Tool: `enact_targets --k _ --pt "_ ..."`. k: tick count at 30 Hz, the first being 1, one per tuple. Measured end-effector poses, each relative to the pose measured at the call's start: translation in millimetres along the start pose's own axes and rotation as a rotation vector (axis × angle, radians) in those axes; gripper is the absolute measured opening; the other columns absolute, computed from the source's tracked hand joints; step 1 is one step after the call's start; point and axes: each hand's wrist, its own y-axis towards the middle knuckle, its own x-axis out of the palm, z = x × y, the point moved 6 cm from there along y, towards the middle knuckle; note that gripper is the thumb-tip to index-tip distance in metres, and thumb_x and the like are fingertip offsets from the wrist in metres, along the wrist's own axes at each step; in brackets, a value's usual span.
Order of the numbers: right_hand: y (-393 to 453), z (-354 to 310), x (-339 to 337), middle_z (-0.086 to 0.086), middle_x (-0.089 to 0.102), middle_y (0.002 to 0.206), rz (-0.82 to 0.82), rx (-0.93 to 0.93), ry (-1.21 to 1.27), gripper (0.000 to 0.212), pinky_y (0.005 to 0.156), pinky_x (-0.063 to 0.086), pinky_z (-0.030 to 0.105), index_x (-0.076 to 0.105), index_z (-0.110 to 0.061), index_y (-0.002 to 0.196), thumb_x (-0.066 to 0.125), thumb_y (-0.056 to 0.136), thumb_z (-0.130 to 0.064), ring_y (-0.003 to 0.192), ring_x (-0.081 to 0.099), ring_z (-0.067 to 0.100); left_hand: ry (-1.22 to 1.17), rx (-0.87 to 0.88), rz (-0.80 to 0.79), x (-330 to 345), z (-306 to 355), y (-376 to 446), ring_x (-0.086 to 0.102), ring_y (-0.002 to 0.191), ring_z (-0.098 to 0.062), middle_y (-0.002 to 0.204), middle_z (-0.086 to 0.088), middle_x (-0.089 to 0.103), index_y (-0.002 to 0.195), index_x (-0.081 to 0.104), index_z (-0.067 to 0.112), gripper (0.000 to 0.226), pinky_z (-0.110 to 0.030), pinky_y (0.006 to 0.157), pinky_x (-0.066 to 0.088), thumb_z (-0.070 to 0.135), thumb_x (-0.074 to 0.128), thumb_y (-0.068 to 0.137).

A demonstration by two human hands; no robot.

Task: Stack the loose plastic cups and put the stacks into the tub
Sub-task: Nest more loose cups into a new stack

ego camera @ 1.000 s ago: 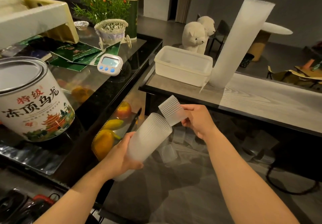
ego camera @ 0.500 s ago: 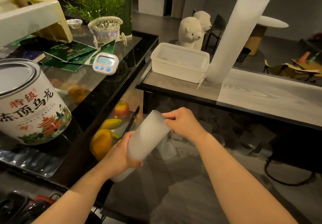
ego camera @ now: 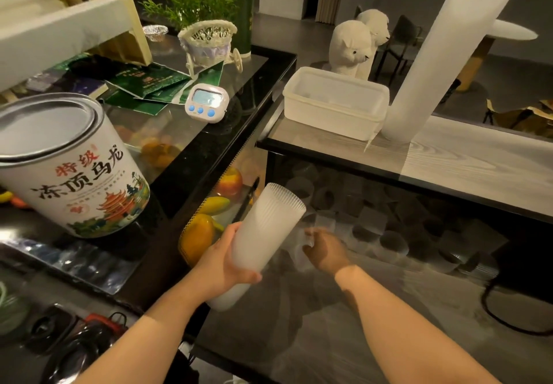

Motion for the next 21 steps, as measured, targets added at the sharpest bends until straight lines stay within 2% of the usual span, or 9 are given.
enact_targets --k 4,8,12,17,19,21 --pt "1.2 4.0 21.3 0.006 0.043 0.148 -0.104 -0.004 -0.040 0.055 0.109 0.033 0.030 0.040 -0.016 0.145 0.057 0.094 -0.027 0.134 0.043 0.023 -0.070 -0.022 -0.020 0.4 -5.2 0.0 0.051 0.115 -0.013 0.124 0.015 0.047 0.136 0.026 0.044 0.100 -0.040 0.093 0.053 0.034 0.092 0.061" --pt "5.7 0.3 24.0 0.006 0.032 0.155 -0.159 -0.049 -0.227 0.061 0.115 0.024 0.030 0.025 -0.017 0.153 0.050 0.099 -0.028 0.141 0.033 0.022 -0.098 -0.027 -0.042 2.1 -8.1 0.8 0.052 0.116 -0.013 0.127 0.014 0.048 0.137 0.028 0.044 0.102 -0.043 0.094 0.054 0.036 0.092 0.059" --pt "2.7 2.9 22.9 0.005 0.040 0.148 -0.138 -0.009 -0.133 0.063 0.109 0.039 0.035 0.036 -0.025 0.147 0.063 0.091 -0.027 0.132 0.045 0.025 -0.125 -0.017 -0.044 2.3 -5.5 2.3 0.053 0.116 -0.012 0.127 0.016 0.048 0.138 0.027 0.043 0.102 -0.040 0.093 0.055 0.034 0.093 0.060" --pt "-4.9 19.3 24.5 -0.001 0.057 0.123 -0.141 -0.027 0.013 0.038 0.090 0.043 0.021 0.061 -0.022 0.122 0.071 0.086 -0.029 0.114 0.057 0.019 -0.146 -0.010 -0.059 4.2 -7.2 3.0 0.055 0.116 -0.014 0.128 0.014 0.051 0.138 0.030 0.044 0.102 -0.041 0.091 0.057 0.033 0.094 0.059" --pt "-7.8 26.4 23.6 0.001 0.062 0.113 -0.149 0.006 0.090 0.019 0.085 0.045 0.022 0.067 -0.022 0.105 0.070 0.087 -0.026 0.104 0.059 0.019 -0.137 -0.002 -0.062 5.7 -6.3 2.1 0.055 0.114 -0.014 0.126 0.015 0.050 0.136 0.030 0.045 0.099 -0.037 0.087 0.057 0.028 0.093 0.062" --pt "-10.7 33.1 20.4 0.001 0.066 0.105 -0.141 0.022 0.114 0.005 0.087 0.049 0.027 0.066 -0.026 0.091 0.069 0.088 -0.027 0.096 0.061 0.018 -0.112 -0.009 -0.061 6.3 -7.0 2.1 0.055 0.113 -0.014 0.125 0.015 0.050 0.136 0.030 0.045 0.099 -0.036 0.086 0.056 0.027 0.093 0.062"
